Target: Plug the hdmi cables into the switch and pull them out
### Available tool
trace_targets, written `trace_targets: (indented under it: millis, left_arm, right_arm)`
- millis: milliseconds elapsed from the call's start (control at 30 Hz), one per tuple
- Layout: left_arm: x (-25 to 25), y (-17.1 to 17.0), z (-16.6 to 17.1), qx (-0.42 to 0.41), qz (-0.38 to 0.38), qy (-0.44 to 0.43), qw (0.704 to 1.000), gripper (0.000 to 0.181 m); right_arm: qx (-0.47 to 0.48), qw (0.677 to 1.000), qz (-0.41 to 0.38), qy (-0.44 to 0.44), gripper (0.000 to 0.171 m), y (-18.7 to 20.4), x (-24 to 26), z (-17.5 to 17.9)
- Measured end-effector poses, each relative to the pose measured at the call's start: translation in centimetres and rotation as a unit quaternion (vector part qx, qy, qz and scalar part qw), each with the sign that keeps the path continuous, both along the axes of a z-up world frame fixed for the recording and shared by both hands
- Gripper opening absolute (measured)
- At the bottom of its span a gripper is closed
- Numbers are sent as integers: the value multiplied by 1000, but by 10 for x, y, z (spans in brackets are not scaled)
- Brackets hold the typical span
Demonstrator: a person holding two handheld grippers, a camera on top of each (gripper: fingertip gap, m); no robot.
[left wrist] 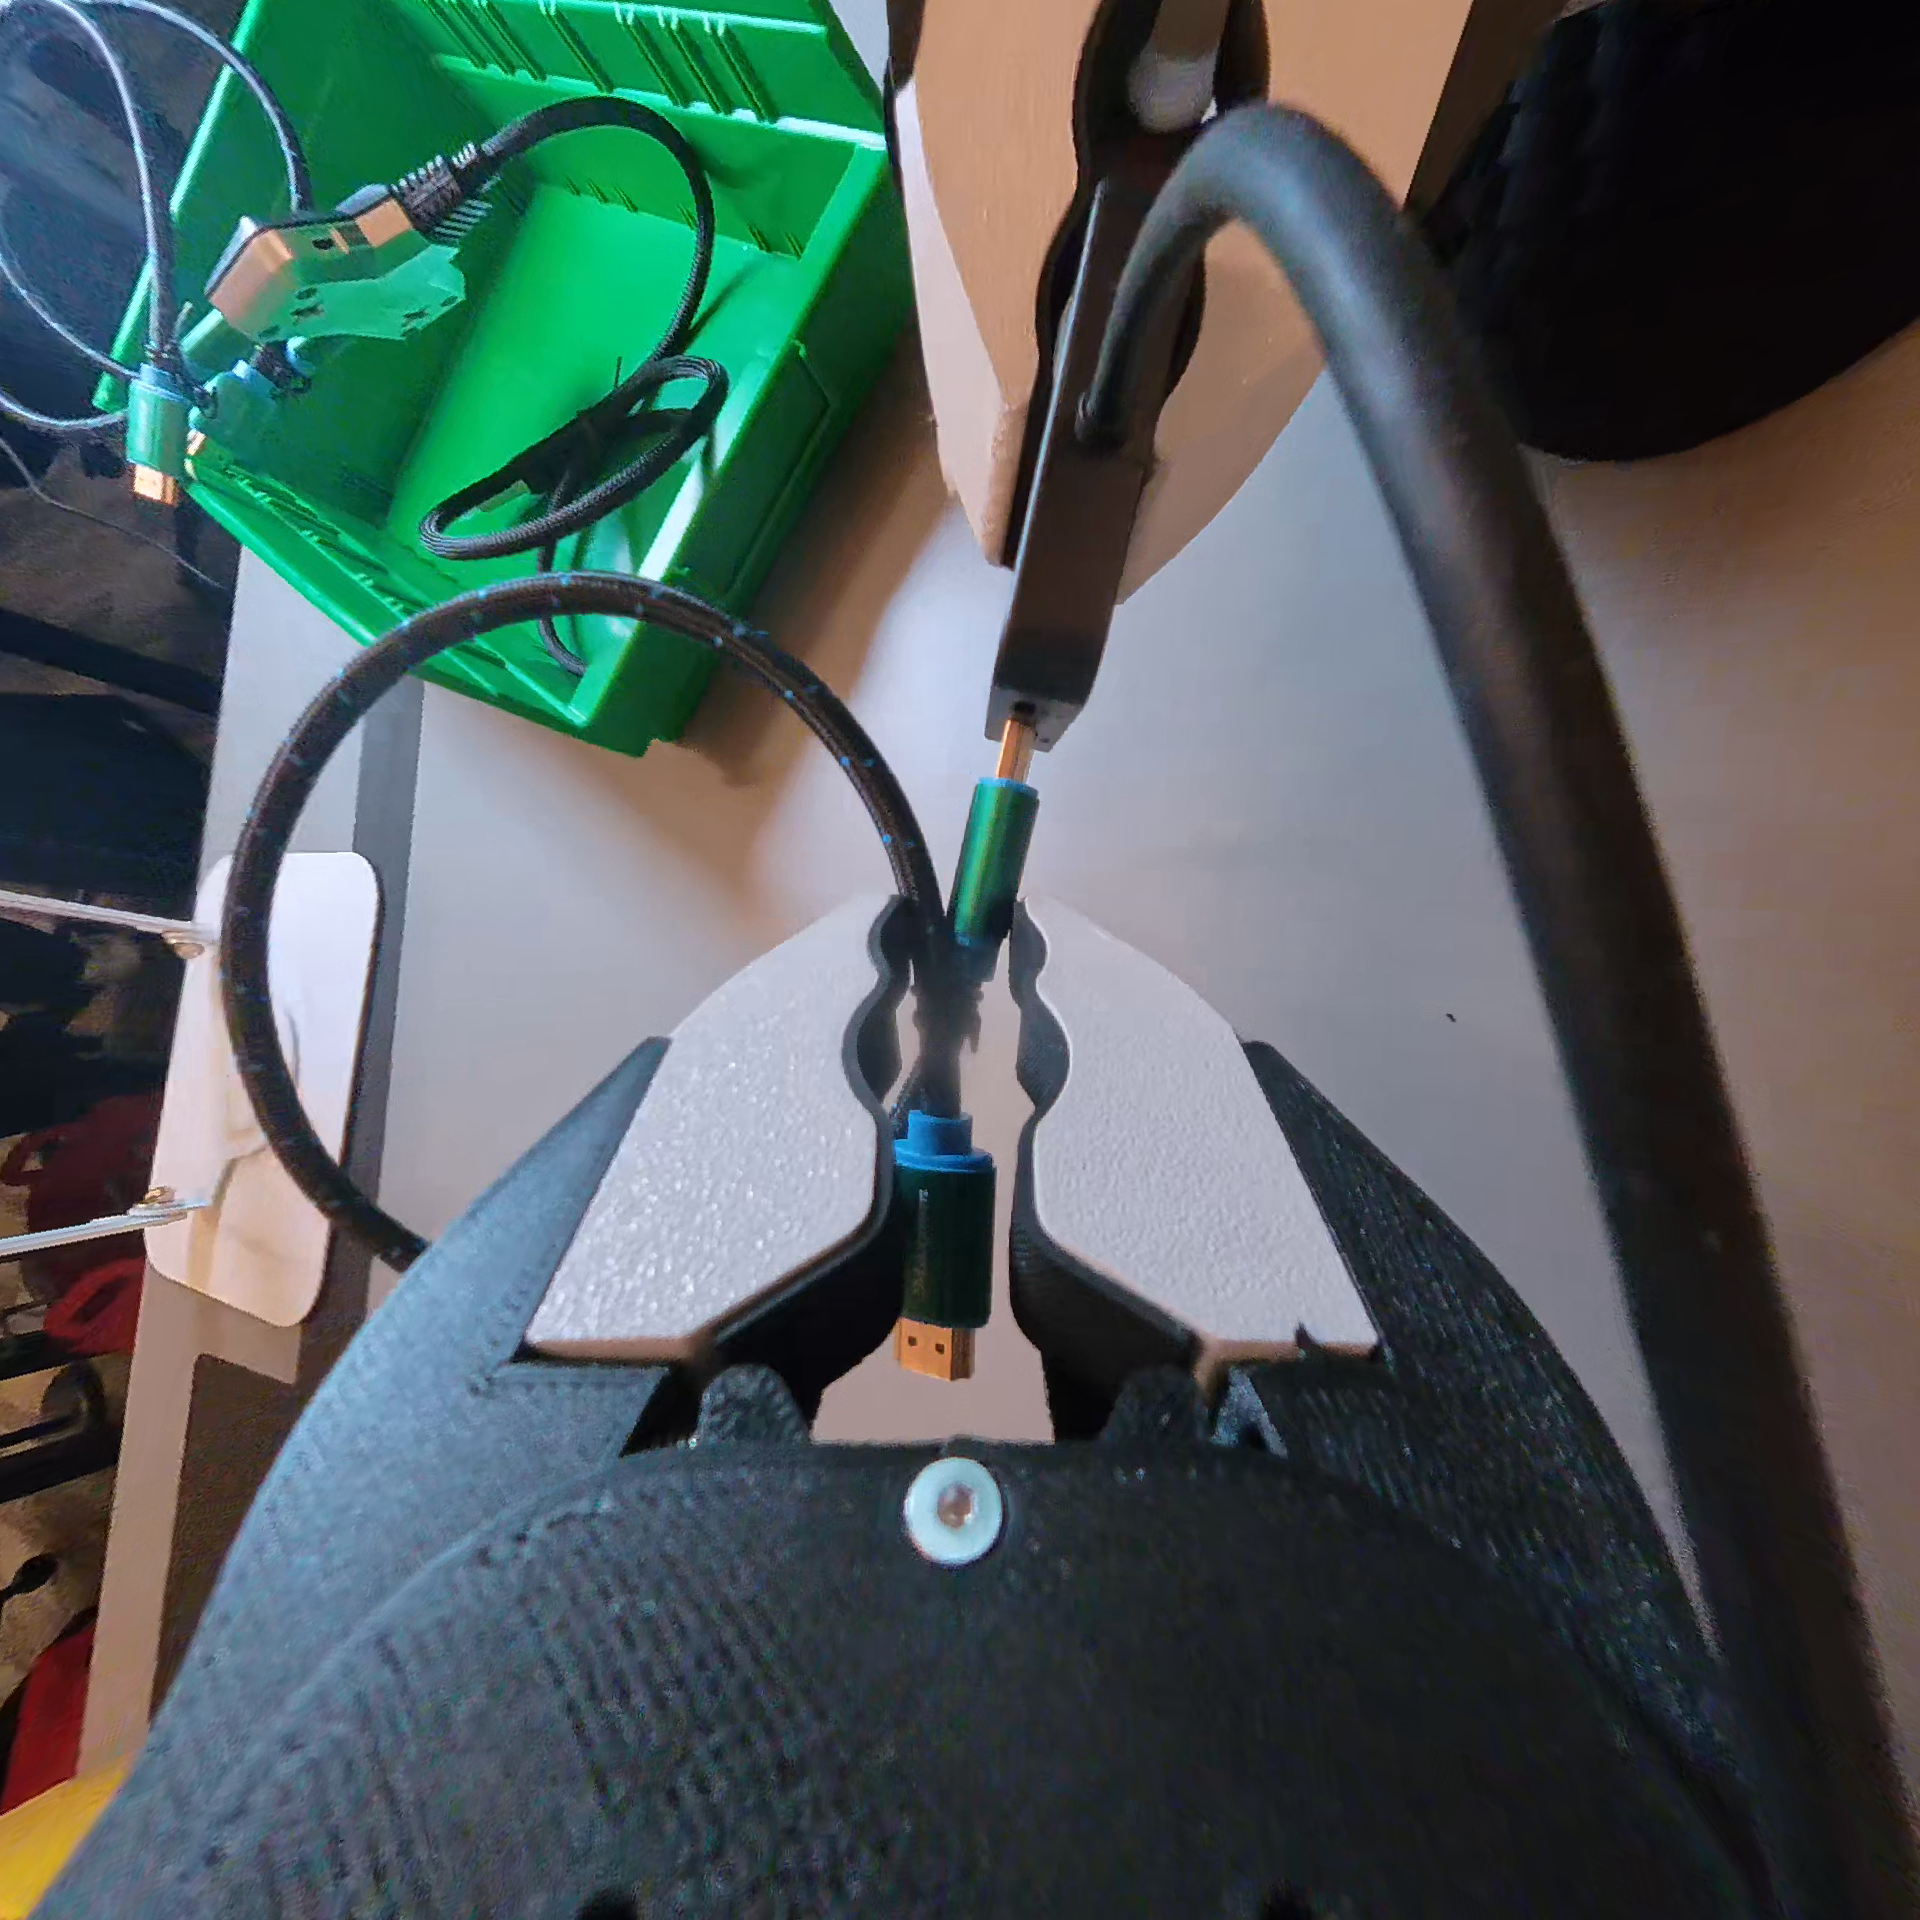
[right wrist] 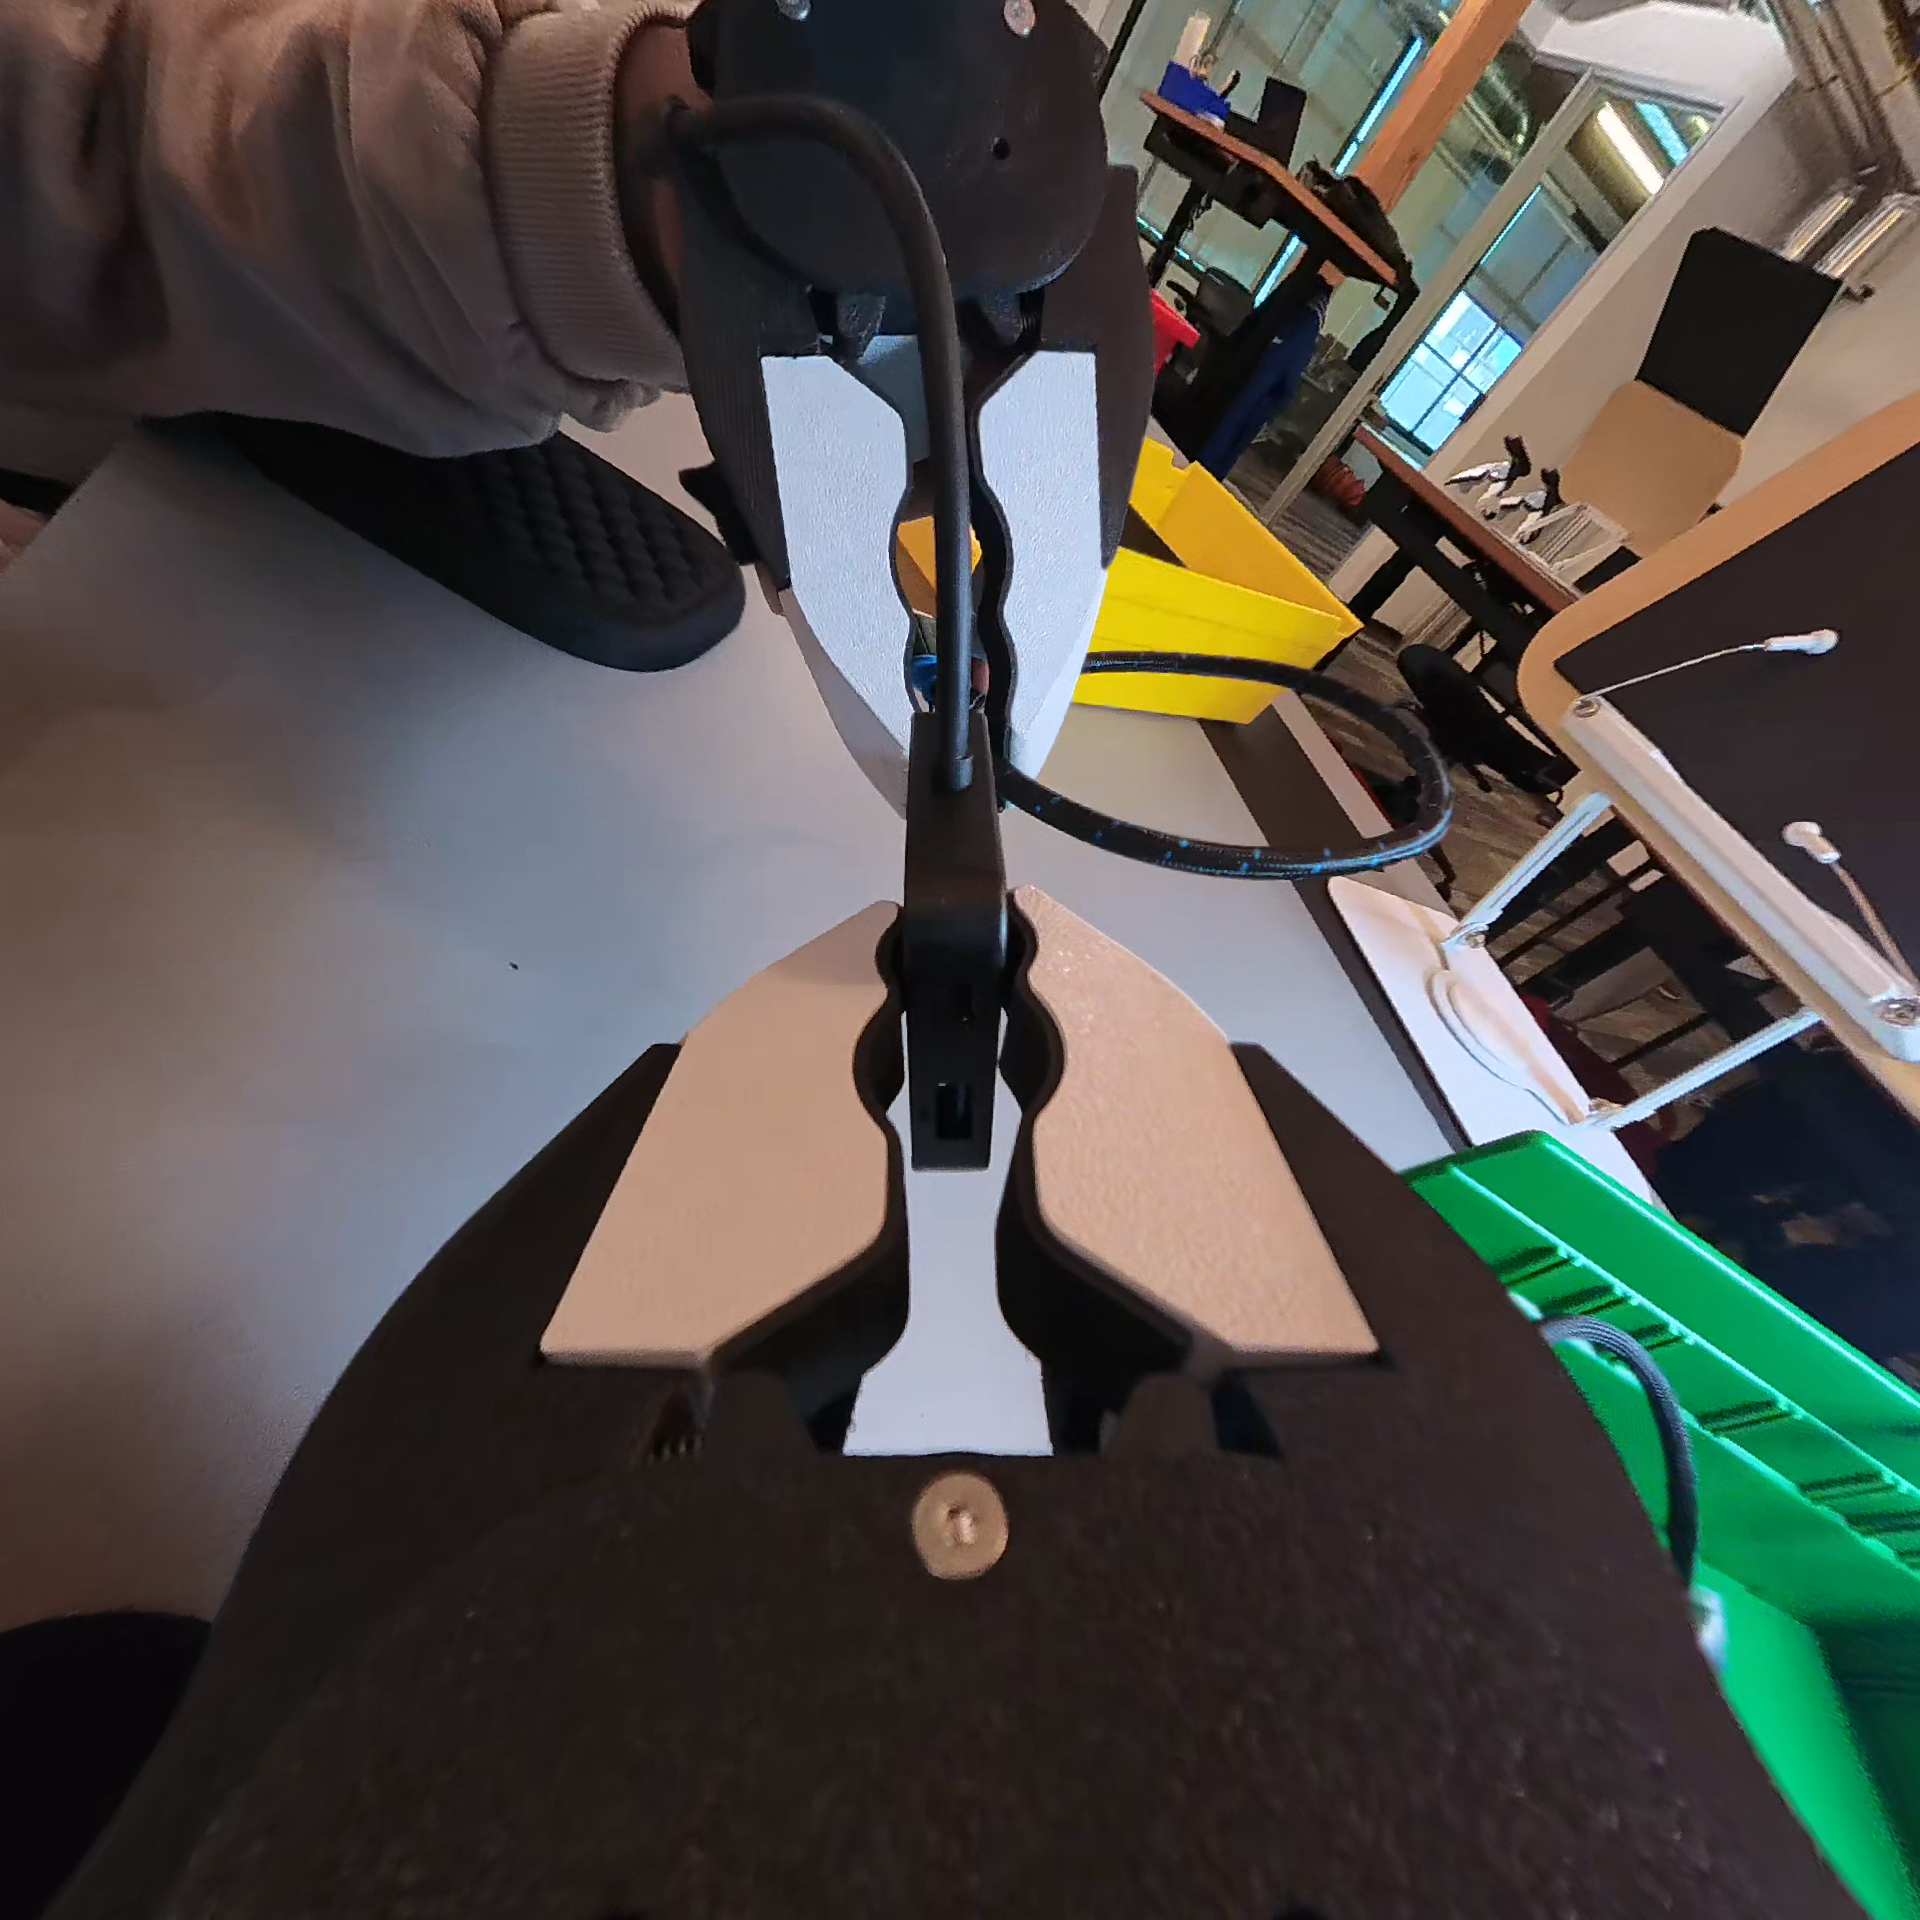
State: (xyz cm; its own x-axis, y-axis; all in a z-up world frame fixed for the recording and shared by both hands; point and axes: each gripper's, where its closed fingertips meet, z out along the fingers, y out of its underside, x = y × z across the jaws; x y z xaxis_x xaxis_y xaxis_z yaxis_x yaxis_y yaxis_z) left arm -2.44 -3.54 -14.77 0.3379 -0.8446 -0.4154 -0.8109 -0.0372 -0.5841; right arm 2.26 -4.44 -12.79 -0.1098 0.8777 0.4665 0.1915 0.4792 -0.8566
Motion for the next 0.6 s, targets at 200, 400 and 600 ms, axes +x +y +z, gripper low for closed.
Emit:
trace_targets:
  millis: [200,400,600]
  left_arm:
    - [2,-4,-3,-8,10,13,1000,19]
    - [8,-7,-2,-17,13,6,1000,19]
    - [8,-7,0,-42,14,-38,998,18]
  right_arm:
    - [-64,997,36,29,14,-2,2,6]
    - [-111,991,65,41,14,-6,2,8]
    - [-121,989,60,67,14,-6,0,13]
